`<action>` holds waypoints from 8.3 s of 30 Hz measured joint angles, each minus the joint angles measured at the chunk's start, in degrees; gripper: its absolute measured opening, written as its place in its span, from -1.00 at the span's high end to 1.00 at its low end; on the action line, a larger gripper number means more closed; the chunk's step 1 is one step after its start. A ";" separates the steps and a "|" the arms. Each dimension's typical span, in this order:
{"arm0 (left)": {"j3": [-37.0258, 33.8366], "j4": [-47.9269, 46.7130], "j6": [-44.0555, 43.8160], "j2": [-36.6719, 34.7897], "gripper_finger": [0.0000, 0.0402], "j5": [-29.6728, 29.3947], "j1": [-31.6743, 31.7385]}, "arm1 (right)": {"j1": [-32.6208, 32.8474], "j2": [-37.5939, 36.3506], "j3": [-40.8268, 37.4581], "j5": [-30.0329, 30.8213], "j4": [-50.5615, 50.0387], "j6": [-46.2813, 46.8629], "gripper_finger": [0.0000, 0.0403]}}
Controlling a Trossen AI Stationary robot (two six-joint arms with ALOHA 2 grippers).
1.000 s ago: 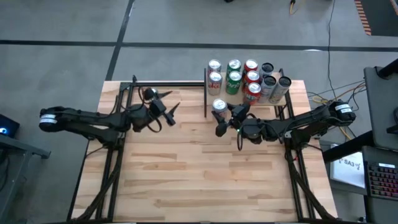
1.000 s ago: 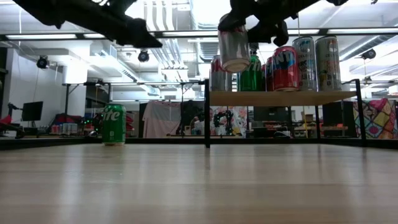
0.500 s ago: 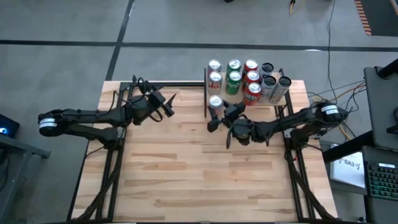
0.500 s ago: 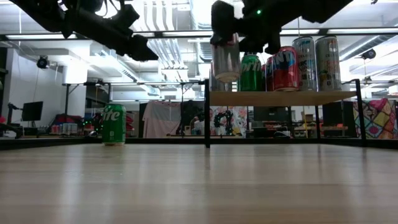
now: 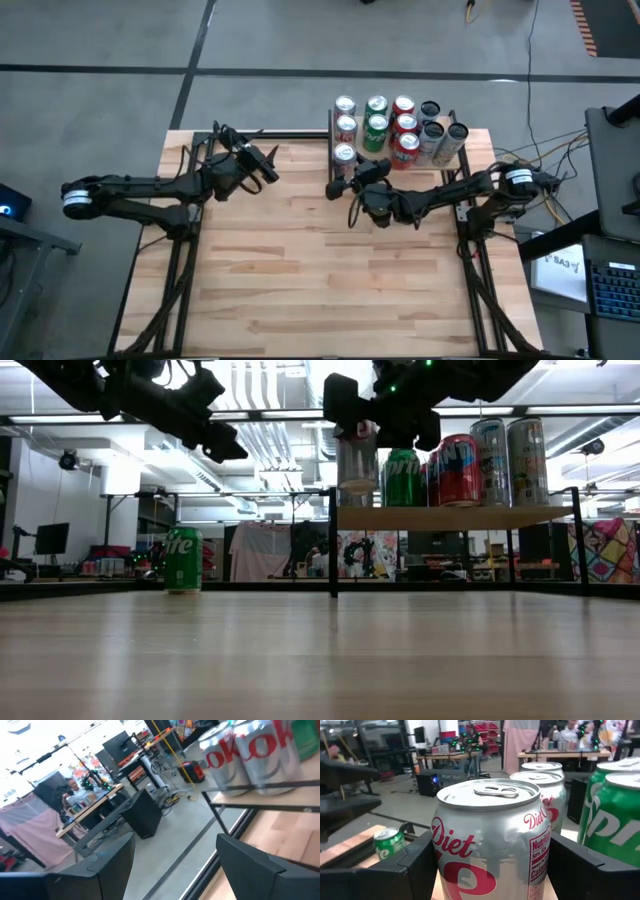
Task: Place canned beverage on shelf
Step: Put the silver soda can on the shelf aligned in front of the other silver soda can
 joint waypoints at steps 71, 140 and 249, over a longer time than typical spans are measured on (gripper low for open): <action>0.02 0.74 3.53 2.90 -0.32 -1.73 0.34 | -4.83 3.89 5.87 7.11 0.33 -9.65 -0.63; 0.00 0.87 3.72 2.86 -0.32 -1.73 0.34 | -8.41 2.11 6.36 3.29 -1.85 -13.24 -0.63; 36.01 4.53 -3.17 35.22 1.00 46.64 5.90 | -24.74 -17.03 27.74 -57.64 -82.64 -11.10 0.94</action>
